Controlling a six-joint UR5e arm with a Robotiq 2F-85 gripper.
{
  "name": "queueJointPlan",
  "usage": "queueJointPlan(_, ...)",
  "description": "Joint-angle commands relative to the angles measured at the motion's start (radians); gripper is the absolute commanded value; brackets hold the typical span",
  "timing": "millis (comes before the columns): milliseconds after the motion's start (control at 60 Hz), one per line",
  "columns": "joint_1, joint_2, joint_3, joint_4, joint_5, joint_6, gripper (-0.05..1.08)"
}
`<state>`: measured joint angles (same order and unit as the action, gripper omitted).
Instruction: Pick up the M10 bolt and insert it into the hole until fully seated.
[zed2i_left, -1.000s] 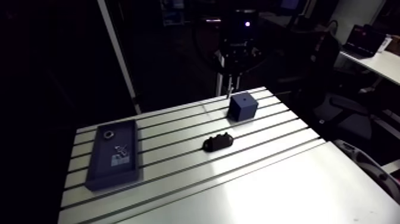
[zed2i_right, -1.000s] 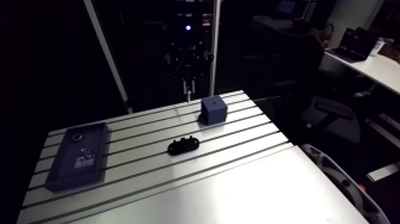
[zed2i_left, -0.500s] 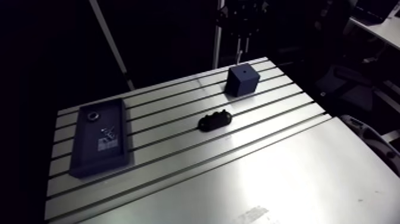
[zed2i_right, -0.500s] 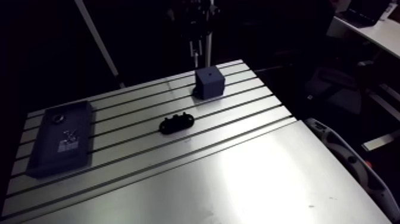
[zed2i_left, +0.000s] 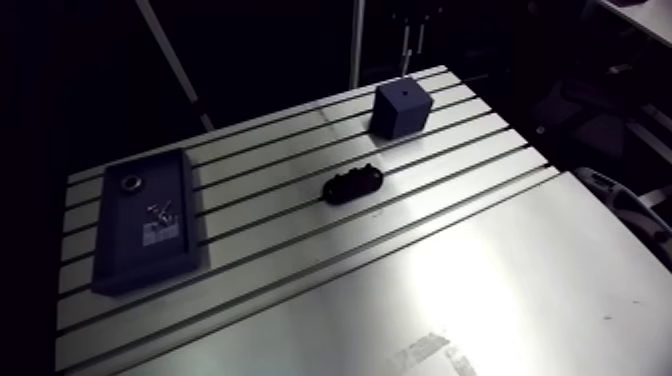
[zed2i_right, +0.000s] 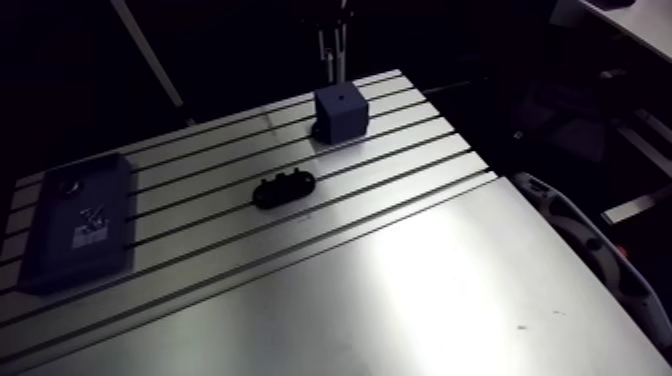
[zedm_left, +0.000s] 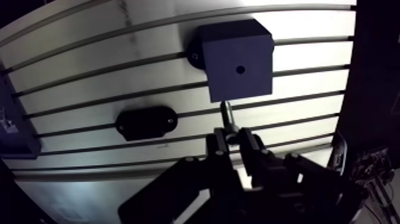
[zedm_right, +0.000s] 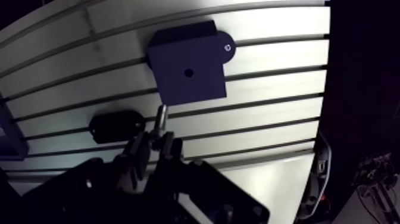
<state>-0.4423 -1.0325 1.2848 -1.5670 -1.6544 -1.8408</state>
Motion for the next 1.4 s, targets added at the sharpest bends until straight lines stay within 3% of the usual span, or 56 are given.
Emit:
queueJointPlan(17, -0.013, 0.027, -0.022, 0.015, 0.000, 0.001, 1.08)
queueJointPlan(633, -0.033, 0.077, -0.081, 0.055, 0.000, 0.001, 1.08)
queueJointPlan(1400, -0.032, 0.116, -0.092, 0.049, 0.003, 0.010, 1.07)
